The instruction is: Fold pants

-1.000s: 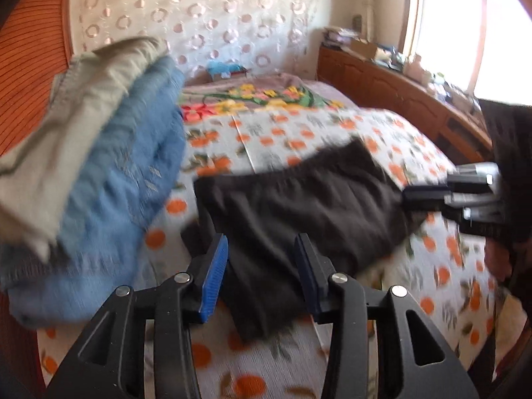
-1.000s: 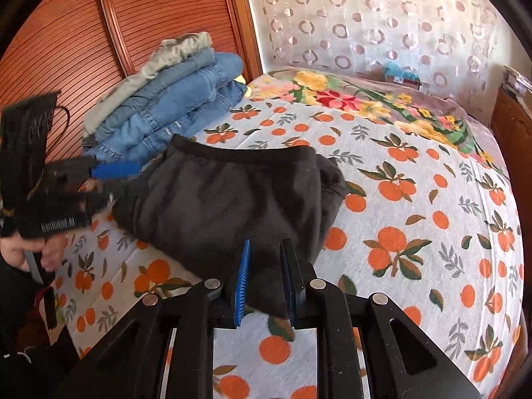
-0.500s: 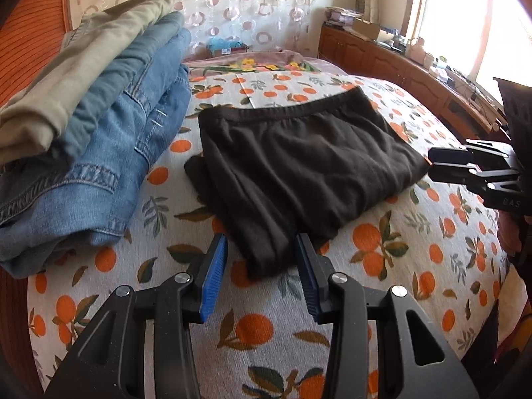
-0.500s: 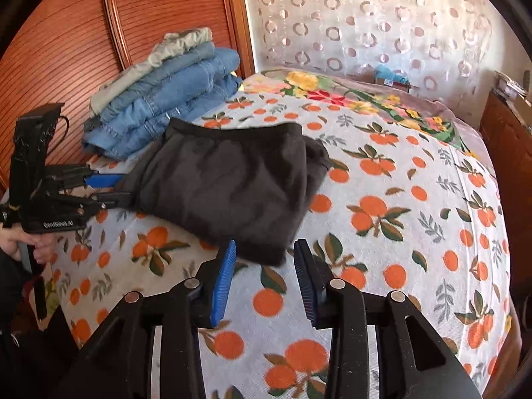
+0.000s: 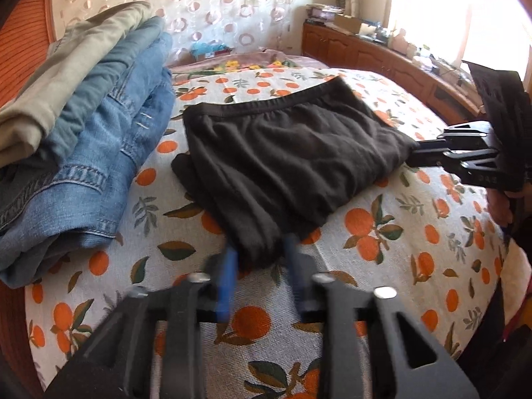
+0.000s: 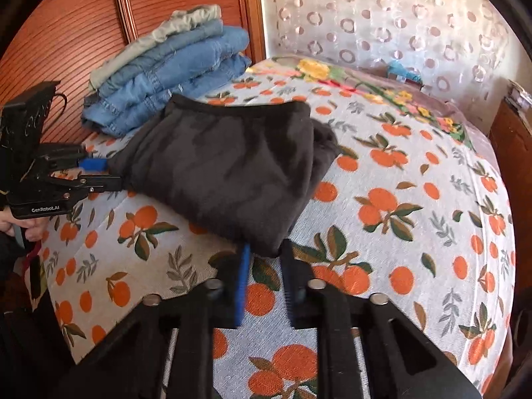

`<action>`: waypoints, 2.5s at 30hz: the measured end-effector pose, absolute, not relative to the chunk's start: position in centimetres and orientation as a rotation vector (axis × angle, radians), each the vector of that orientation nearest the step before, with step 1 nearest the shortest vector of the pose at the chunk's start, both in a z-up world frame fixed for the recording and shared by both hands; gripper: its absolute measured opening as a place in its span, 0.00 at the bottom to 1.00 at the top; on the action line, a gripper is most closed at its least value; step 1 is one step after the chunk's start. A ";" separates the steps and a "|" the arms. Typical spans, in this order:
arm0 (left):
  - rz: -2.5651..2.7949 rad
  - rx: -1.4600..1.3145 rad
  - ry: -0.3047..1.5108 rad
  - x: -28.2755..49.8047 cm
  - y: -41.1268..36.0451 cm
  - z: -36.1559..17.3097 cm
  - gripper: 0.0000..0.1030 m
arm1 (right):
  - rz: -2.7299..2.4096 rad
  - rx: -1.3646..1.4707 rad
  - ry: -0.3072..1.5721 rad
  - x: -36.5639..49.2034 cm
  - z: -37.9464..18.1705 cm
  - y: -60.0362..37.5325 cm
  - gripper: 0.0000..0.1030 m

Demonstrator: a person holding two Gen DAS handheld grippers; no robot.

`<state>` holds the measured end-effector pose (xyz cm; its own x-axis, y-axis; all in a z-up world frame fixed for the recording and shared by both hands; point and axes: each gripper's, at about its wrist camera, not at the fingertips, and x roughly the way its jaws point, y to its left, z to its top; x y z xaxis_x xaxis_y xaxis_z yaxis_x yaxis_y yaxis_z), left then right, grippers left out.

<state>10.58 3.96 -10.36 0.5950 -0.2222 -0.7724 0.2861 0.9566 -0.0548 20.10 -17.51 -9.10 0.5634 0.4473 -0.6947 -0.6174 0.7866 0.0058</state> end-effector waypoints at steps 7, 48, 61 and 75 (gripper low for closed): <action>-0.291 0.055 0.862 10.5 5.0 -9.7 0.09 | 0.625 -0.226 0.695 19.2 -8.4 -18.7 0.05; -0.297 -0.003 0.844 0.1 3.8 -8.1 0.36 | 0.530 -0.082 0.631 4.4 -6.6 -25.5 0.20; -0.265 -0.033 0.807 4.7 4.3 -7.7 0.50 | 0.546 -0.071 0.632 10.5 -7.5 -21.5 0.48; -0.224 -0.043 0.888 8.9 4.4 -9.8 0.50 | 0.520 -0.077 0.717 15.5 -9.1 -20.0 0.51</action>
<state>8.92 4.39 -9.76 0.6094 -0.2119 -0.7640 0.1760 0.9757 -0.1302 15.49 -20.04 -9.08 0.6332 0.4281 -0.6448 -0.4799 0.8708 0.1070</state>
